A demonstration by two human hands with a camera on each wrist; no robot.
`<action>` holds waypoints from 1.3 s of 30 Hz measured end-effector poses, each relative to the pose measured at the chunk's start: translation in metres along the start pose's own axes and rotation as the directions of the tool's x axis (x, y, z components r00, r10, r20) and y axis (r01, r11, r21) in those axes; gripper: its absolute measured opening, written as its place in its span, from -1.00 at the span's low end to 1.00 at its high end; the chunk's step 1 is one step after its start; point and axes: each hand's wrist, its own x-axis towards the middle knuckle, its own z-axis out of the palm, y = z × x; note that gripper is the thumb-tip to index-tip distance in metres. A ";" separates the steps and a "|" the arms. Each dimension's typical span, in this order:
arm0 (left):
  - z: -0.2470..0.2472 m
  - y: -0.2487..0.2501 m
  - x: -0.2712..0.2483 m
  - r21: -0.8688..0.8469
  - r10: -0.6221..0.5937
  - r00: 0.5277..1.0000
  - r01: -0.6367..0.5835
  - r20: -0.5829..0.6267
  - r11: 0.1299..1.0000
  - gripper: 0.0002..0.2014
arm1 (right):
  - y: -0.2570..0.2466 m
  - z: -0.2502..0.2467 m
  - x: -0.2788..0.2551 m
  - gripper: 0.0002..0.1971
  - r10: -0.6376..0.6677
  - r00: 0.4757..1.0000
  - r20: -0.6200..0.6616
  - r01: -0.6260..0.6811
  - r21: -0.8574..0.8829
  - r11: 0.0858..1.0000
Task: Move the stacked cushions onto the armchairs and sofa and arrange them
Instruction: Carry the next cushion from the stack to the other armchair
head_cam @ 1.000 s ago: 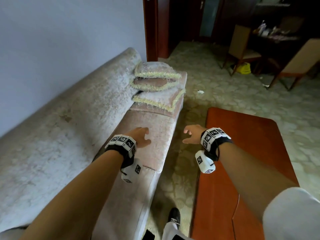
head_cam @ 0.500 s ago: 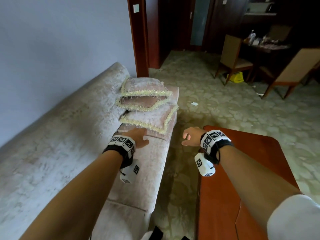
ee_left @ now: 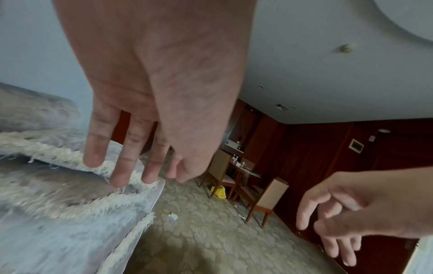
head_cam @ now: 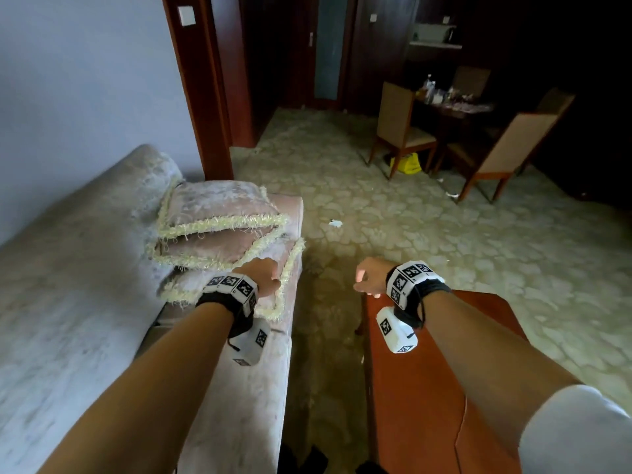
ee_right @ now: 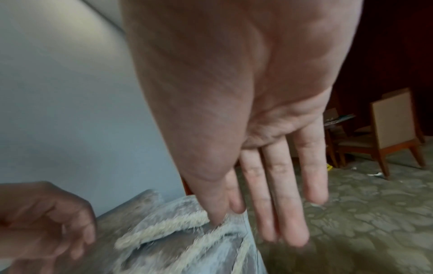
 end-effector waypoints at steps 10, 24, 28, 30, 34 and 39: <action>-0.036 -0.018 0.149 0.050 0.075 0.996 -0.078 0.054 0.996 -0.67 | 0.021 -0.059 0.138 -0.70 0.017 1.000 0.023 -0.019 0.066 0.998; -0.103 -0.020 0.295 0.022 -0.203 0.979 0.203 -0.015 0.979 -0.73 | 0.063 -0.160 0.348 -0.68 -0.211 0.967 0.141 0.218 -0.037 0.975; -0.097 -0.031 0.308 -0.040 -0.279 0.960 0.280 0.030 0.959 -0.74 | 0.054 -0.168 0.388 -0.68 -0.290 0.948 0.133 0.297 -0.043 0.954; -0.097 -0.045 0.313 -0.060 -0.305 0.952 0.307 0.028 0.950 -0.71 | 0.045 -0.168 0.410 -0.73 -0.335 0.931 0.144 0.342 -0.024 0.939; -0.101 -0.074 0.324 -0.035 -0.346 0.938 0.346 0.000 0.938 -0.72 | 0.023 -0.168 0.449 -0.81 -0.360 0.917 0.173 0.367 -0.012 0.930; -0.105 -0.123 0.355 -0.056 -0.407 0.913 0.405 -0.021 0.913 -0.82 | -0.020 -0.166 0.495 -0.76 -0.406 0.895 0.183 0.416 -0.016 0.909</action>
